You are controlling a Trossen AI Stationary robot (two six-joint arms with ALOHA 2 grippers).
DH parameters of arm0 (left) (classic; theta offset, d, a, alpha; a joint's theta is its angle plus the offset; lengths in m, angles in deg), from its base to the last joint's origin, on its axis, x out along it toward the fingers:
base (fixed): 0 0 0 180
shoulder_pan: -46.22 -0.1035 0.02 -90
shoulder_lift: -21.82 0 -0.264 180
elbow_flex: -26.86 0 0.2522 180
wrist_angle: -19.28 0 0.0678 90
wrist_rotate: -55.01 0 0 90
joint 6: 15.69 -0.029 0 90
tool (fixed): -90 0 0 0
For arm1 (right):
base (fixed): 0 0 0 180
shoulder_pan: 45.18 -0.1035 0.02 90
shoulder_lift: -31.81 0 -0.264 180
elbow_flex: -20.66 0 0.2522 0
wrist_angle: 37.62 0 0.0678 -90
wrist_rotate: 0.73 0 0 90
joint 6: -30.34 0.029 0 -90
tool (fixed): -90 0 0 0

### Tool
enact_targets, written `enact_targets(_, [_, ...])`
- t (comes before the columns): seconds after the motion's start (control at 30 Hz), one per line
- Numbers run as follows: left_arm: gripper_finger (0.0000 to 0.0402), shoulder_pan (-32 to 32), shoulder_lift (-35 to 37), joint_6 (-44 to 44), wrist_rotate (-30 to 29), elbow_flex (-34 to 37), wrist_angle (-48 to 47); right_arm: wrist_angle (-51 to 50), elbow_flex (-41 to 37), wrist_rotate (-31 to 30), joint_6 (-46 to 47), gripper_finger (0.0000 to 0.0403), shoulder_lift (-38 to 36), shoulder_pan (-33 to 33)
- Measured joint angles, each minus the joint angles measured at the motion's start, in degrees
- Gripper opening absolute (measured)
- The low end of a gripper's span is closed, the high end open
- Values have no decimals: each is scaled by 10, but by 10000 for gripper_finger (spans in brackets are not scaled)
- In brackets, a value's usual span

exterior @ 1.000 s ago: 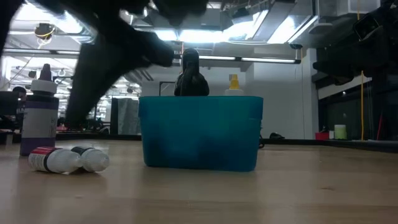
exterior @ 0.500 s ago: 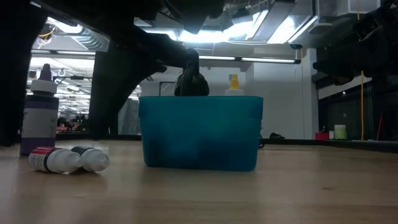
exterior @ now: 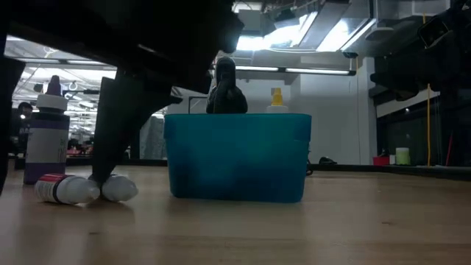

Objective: Pick & Place food coloring
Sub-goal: Put the red small food coloring bottle into the bin

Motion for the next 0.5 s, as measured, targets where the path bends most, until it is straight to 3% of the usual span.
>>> enact_targets(0.5, [253,7,0,5,7,0,23,0,0,0,0,223,0,0])
